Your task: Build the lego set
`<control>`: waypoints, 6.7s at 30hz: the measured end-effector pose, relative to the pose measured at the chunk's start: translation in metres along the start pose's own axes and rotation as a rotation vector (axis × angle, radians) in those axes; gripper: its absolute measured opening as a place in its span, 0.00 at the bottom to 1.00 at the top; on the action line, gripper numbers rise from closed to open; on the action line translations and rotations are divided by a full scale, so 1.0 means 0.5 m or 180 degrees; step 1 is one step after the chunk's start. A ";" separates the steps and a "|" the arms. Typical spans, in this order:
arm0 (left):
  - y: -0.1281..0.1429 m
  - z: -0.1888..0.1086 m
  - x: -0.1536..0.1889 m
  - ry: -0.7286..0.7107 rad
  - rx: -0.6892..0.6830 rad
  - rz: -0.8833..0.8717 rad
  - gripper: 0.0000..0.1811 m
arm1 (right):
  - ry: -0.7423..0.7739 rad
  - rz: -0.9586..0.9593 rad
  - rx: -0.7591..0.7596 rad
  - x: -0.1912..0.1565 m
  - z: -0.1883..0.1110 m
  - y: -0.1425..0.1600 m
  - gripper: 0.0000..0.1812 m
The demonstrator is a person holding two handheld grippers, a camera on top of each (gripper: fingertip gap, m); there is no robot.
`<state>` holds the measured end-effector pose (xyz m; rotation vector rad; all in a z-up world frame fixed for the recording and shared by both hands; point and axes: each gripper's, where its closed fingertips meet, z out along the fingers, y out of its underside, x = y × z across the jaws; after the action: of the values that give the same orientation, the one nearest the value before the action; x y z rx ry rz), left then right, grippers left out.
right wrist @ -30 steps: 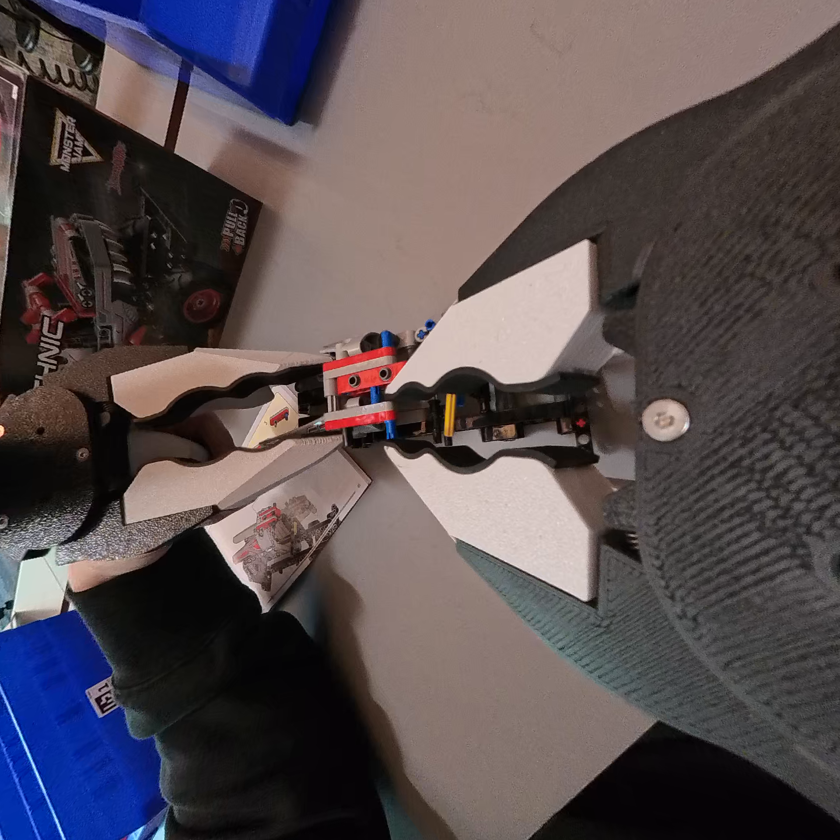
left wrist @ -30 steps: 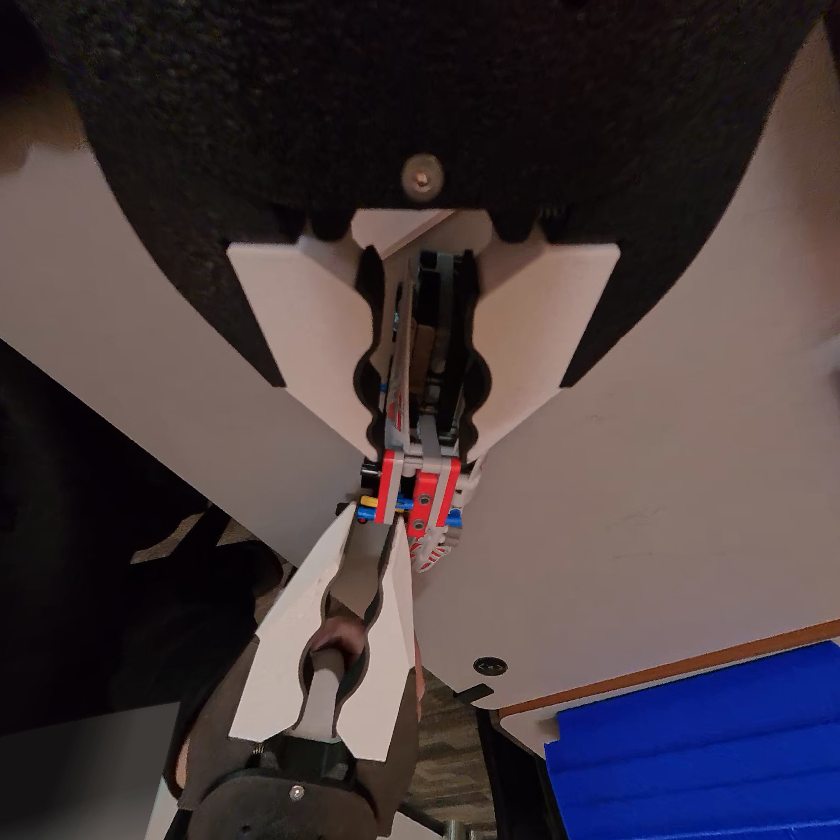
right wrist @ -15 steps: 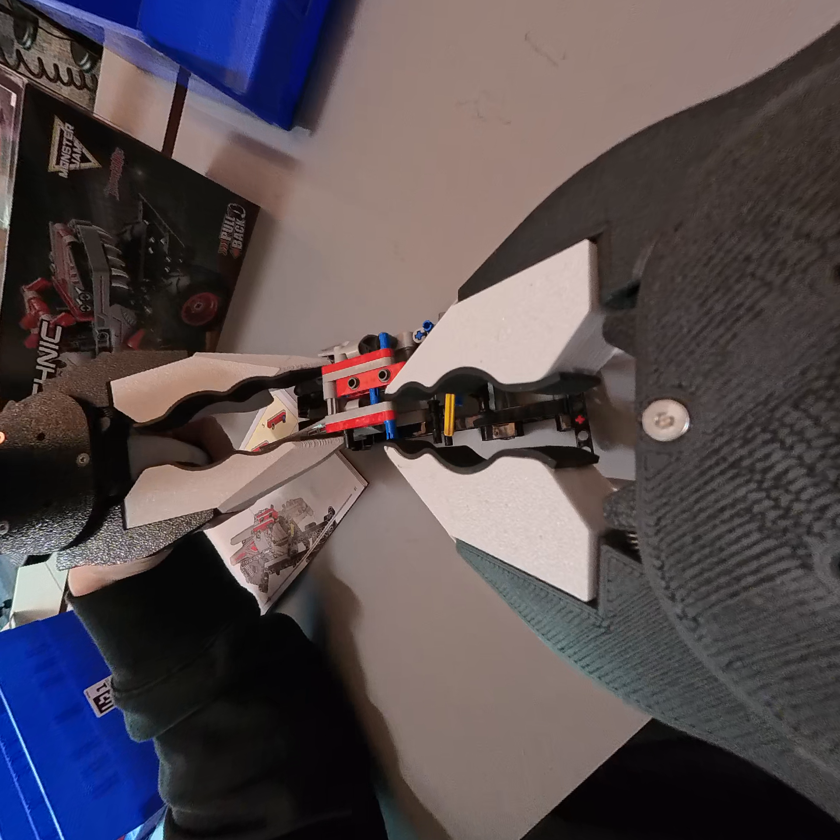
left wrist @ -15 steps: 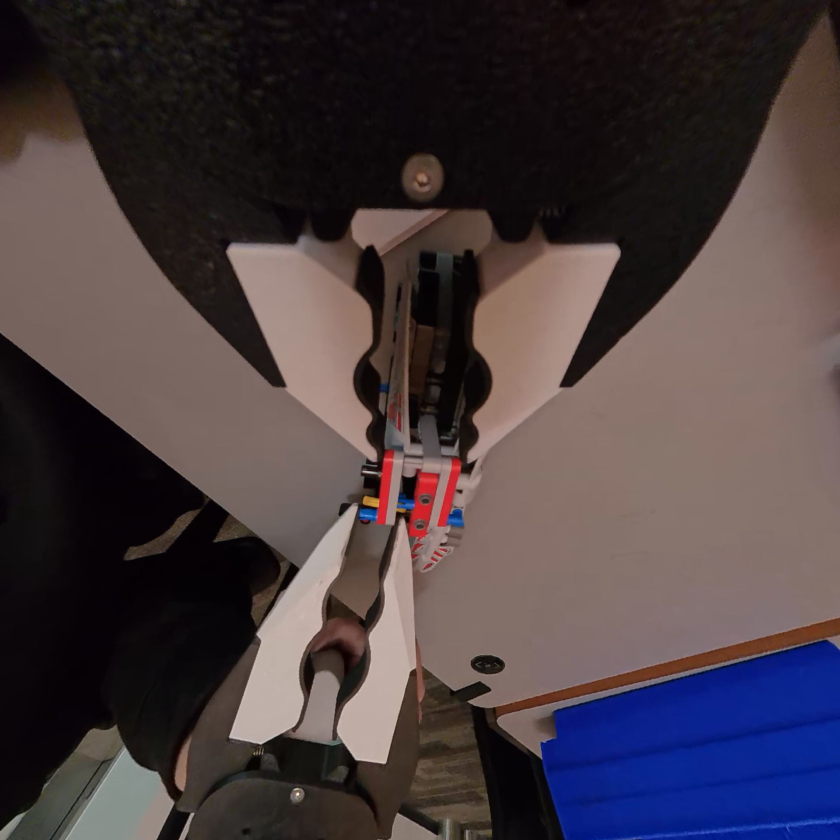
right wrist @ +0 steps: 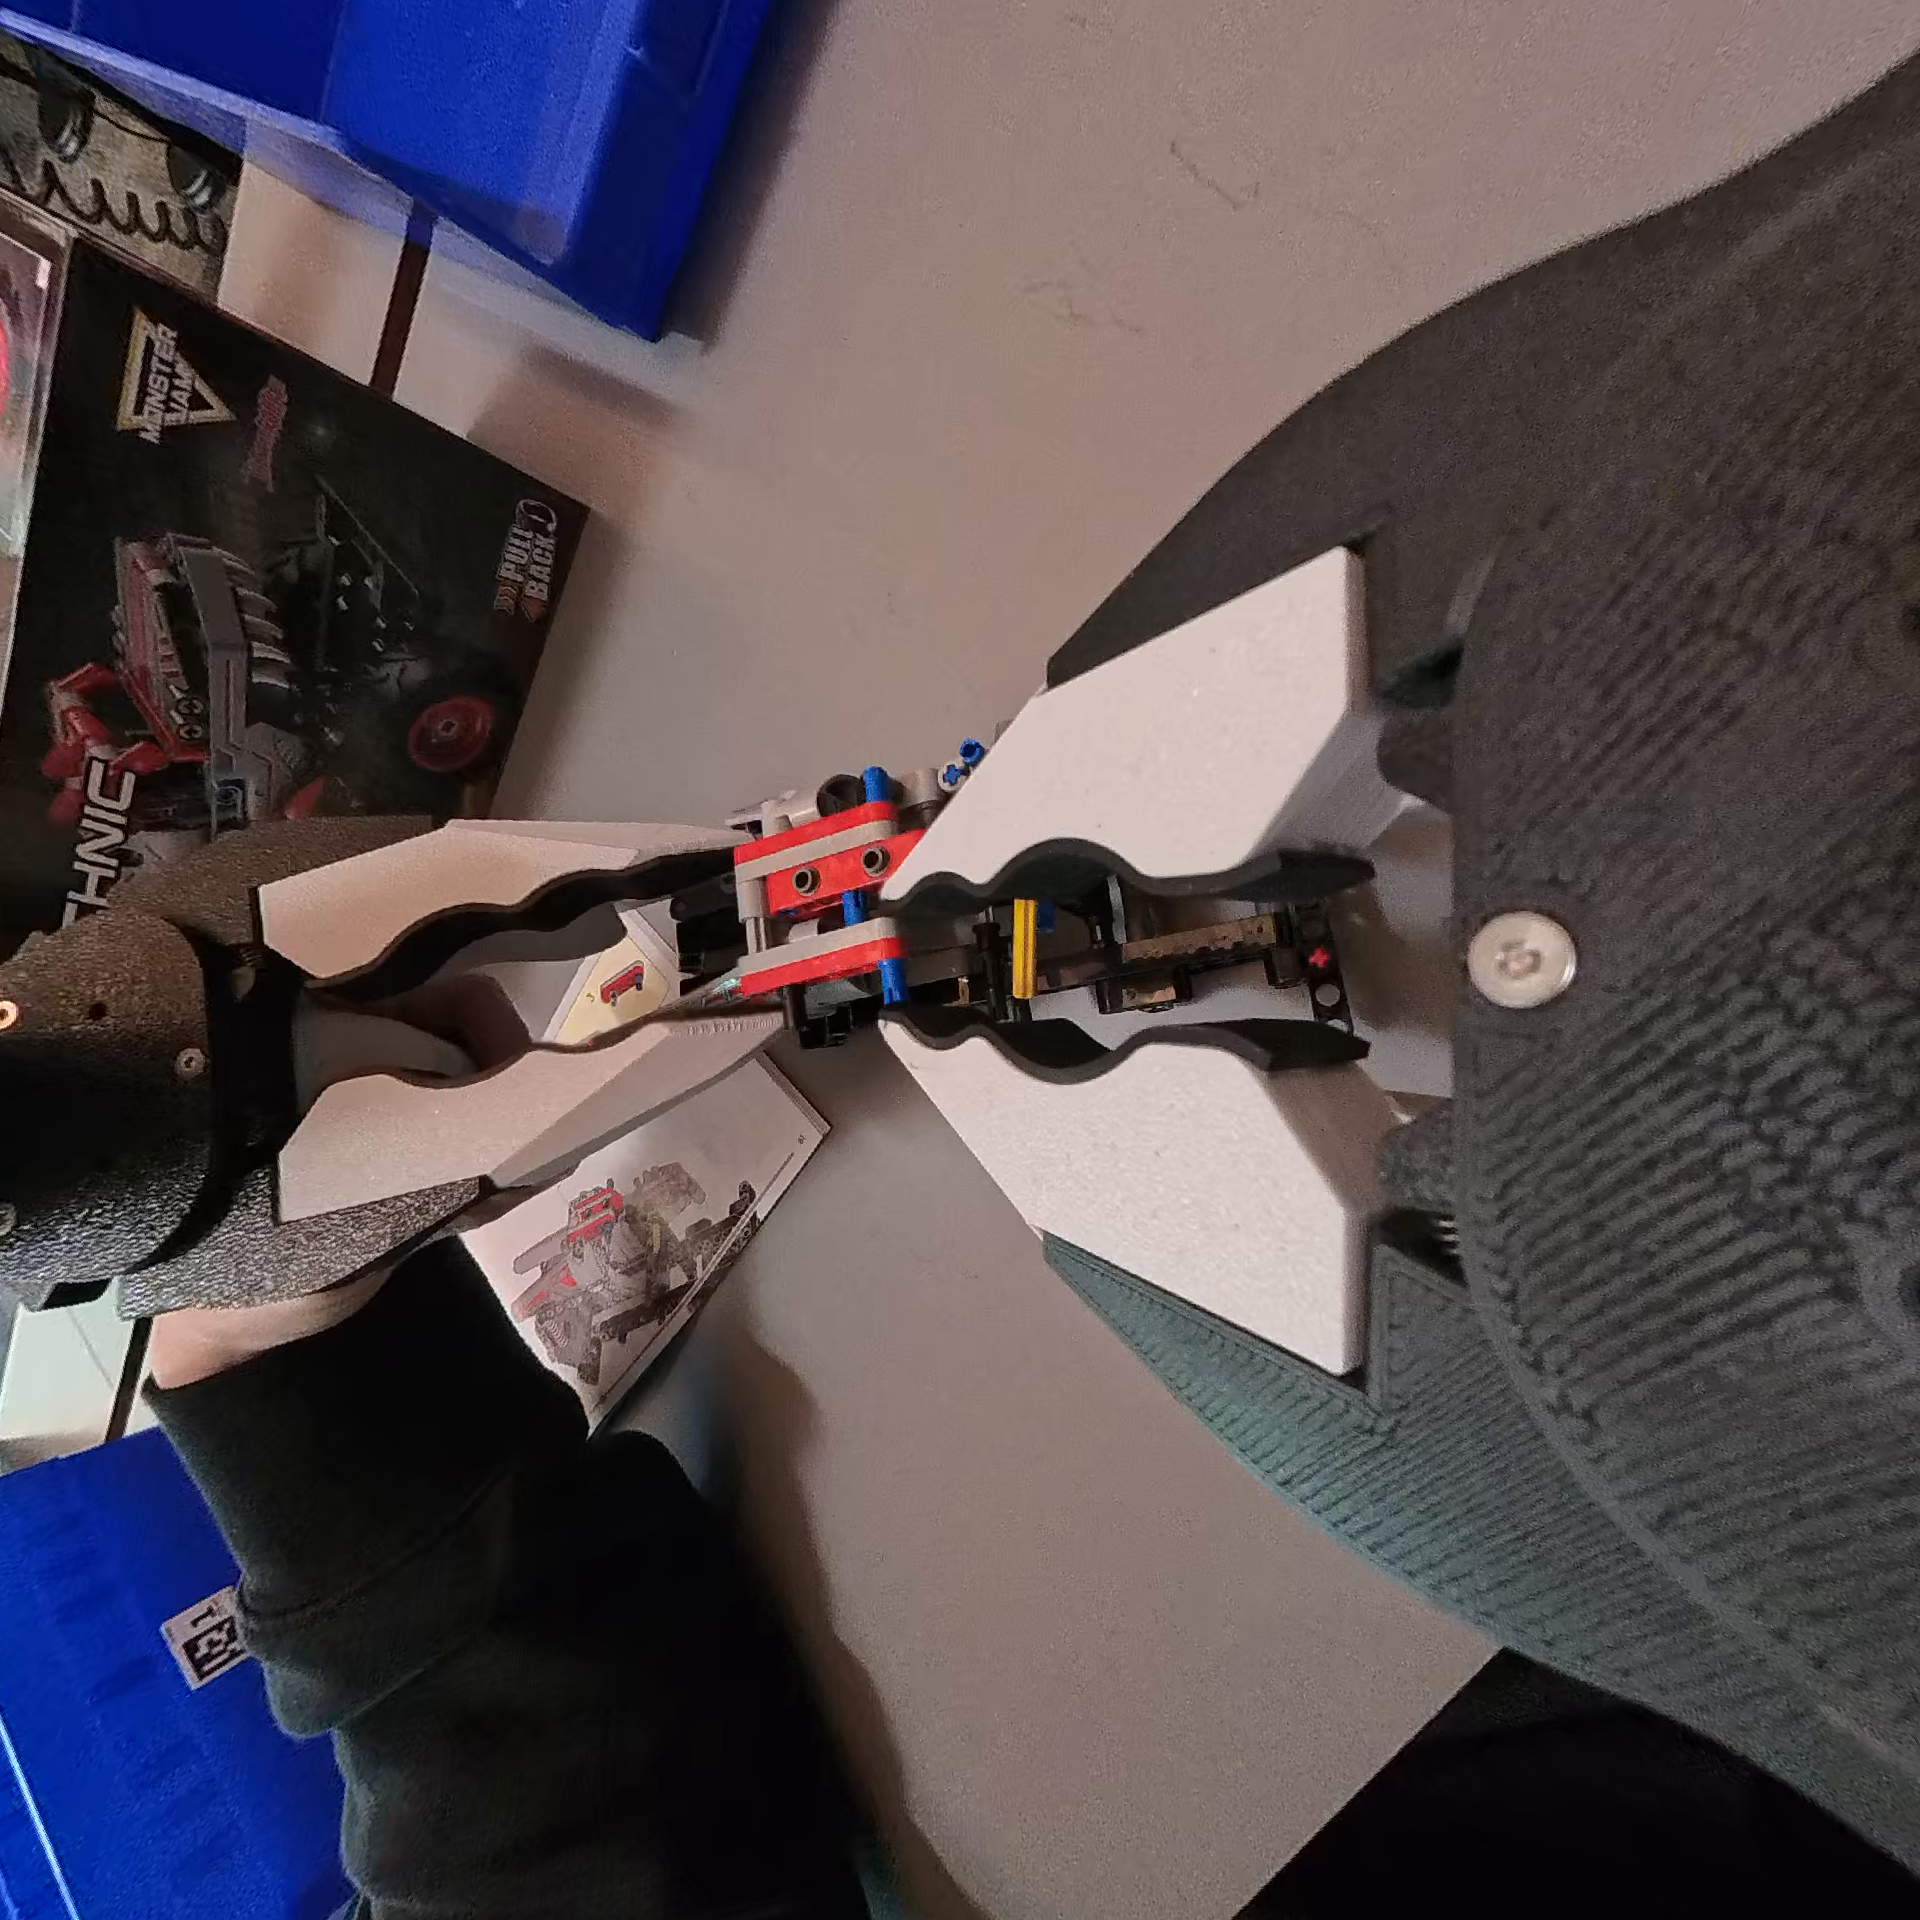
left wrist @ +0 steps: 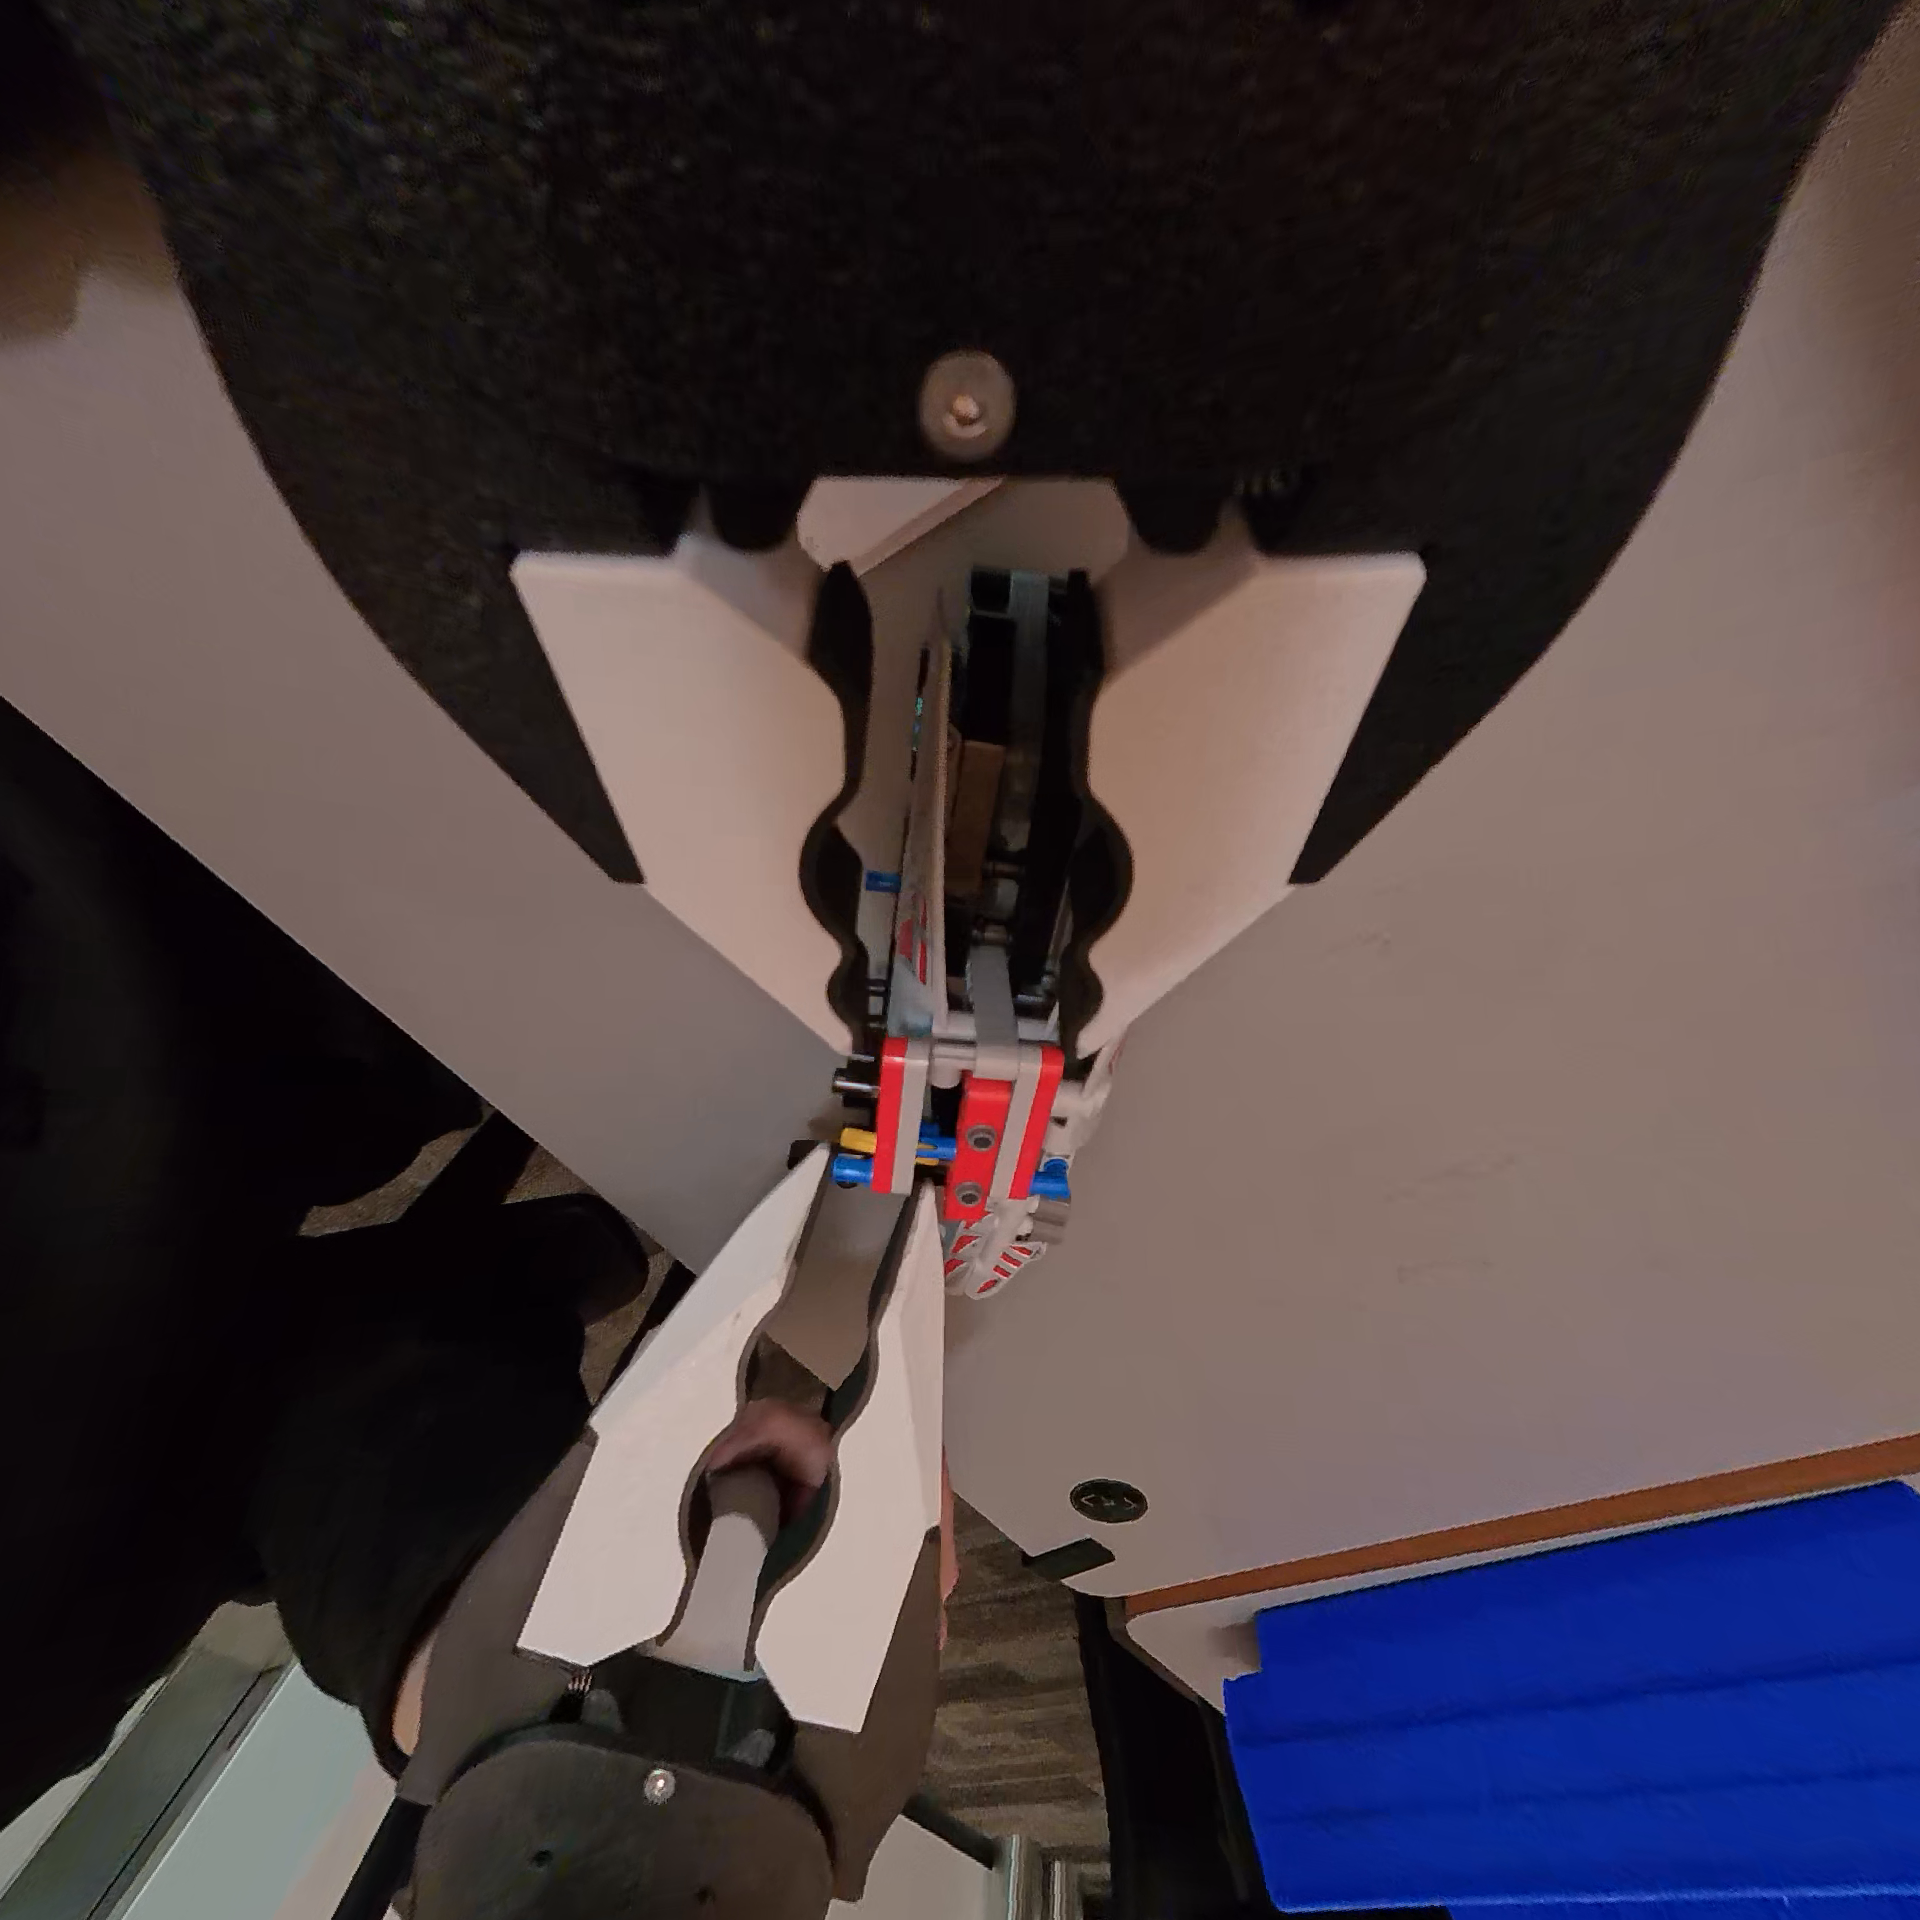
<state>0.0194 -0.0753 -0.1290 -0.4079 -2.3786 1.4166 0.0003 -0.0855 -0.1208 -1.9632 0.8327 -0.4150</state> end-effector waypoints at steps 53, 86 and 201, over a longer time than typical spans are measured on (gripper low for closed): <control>-0.006 0.005 -0.024 -0.0217 0.0100 -0.0033 0.16 | -0.0030 -0.0434 0.0233 0.057 0.014 -0.007 0.32; -0.005 0.006 -0.013 -0.0222 0.0113 0.0197 0.16 | -0.0563 -0.0044 0.0603 0.040 0.021 0.002 0.27; -0.004 0.006 -0.034 -0.0648 -0.0184 0.0224 0.15 | -0.0907 -0.1096 -0.2279 0.055 0.035 0.014 0.17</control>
<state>0.0330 -0.0856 -0.1310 -0.3821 -2.5955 1.4869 0.0274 -0.0961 -0.1370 -2.7665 0.4845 -0.0104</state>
